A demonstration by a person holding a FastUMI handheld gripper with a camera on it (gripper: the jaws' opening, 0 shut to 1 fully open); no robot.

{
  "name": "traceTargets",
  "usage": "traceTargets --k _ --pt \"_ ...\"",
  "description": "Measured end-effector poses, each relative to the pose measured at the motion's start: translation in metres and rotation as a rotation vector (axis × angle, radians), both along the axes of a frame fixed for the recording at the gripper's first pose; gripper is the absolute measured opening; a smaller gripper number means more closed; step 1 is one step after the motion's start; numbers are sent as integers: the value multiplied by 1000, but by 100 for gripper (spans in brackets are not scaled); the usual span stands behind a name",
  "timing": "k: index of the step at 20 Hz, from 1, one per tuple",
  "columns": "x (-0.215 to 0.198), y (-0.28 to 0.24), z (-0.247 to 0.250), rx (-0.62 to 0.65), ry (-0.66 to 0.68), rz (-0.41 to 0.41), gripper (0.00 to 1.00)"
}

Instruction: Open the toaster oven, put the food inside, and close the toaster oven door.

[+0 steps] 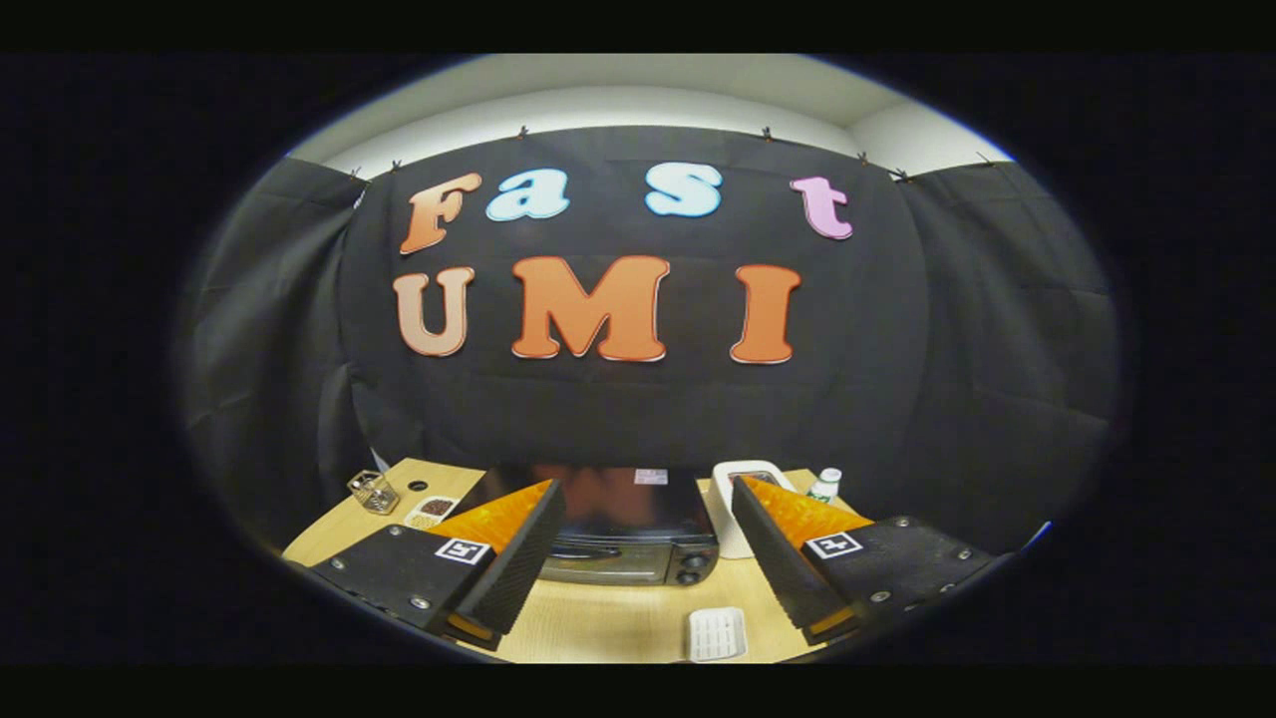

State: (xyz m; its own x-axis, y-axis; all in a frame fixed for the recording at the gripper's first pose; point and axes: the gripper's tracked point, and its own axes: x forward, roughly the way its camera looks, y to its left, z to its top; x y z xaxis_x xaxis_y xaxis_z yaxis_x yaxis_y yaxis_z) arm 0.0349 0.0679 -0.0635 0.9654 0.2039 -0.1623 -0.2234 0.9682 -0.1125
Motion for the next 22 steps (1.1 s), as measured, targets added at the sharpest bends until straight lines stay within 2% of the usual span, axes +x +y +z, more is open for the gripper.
traceTargets --k 4,11,22 --pt "-4 -24 17 9 -31 -32 99" --pt "-14 -54 8 10 -8 -71 99" --pt "-6 -47 0 46 12 -66 99"
